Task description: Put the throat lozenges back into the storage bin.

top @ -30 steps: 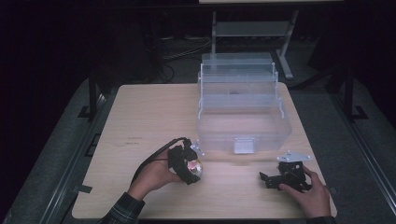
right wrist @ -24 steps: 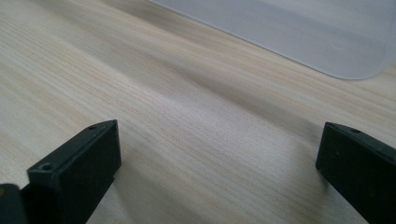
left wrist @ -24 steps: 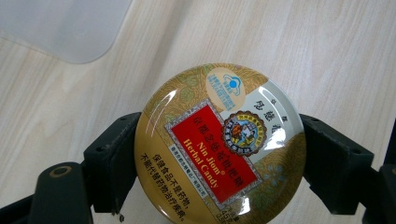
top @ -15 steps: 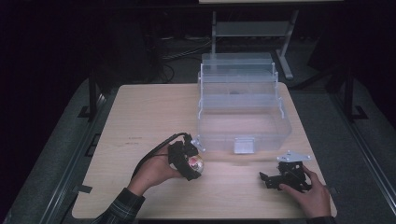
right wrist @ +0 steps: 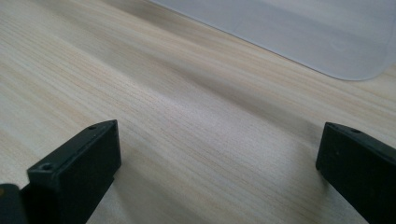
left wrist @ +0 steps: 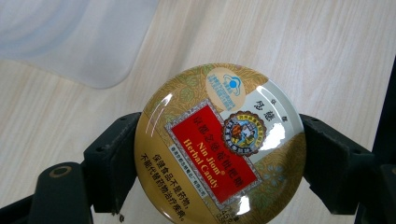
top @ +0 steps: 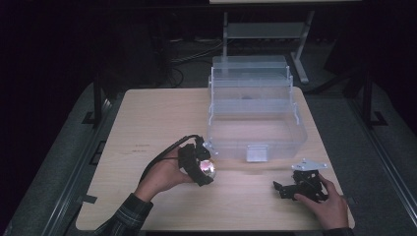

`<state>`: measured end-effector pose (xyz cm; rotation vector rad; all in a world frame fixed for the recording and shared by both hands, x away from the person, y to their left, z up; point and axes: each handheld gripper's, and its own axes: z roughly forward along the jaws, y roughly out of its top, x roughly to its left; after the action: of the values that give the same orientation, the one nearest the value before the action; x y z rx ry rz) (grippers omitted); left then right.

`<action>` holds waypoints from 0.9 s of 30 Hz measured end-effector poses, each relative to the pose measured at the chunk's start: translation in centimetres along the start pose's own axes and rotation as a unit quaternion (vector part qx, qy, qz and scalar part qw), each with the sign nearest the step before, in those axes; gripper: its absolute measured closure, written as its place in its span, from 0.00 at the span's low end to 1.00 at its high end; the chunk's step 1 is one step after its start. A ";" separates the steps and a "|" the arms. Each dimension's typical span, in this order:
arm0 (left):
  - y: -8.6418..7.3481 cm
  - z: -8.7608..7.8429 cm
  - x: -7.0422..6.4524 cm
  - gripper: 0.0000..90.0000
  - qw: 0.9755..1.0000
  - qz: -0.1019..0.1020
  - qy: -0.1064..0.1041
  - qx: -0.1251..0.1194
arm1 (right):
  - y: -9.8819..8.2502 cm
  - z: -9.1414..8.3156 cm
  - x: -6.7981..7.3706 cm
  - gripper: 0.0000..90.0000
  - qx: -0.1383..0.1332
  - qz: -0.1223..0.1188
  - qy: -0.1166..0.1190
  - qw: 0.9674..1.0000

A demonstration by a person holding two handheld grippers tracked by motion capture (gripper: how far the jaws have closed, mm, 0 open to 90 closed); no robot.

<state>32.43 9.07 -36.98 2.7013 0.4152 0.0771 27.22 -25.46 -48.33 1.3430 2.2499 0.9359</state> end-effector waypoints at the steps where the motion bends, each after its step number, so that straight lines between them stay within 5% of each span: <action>1: 0.1 -0.1 0.1 0.22 1.000 0.001 0.001 -0.001 | 0.0 0.0 0.0 0.00 0.000 0.000 0.000 1.000; 27: 2.9 -2.2 2.0 0.22 1.000 0.001 0.010 -0.019 | 0.0 0.0 0.0 0.00 0.000 0.001 0.000 1.000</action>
<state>34.88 7.97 -33.79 2.6660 0.4121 0.1104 27.21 -25.45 -48.32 1.3445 2.2492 0.9360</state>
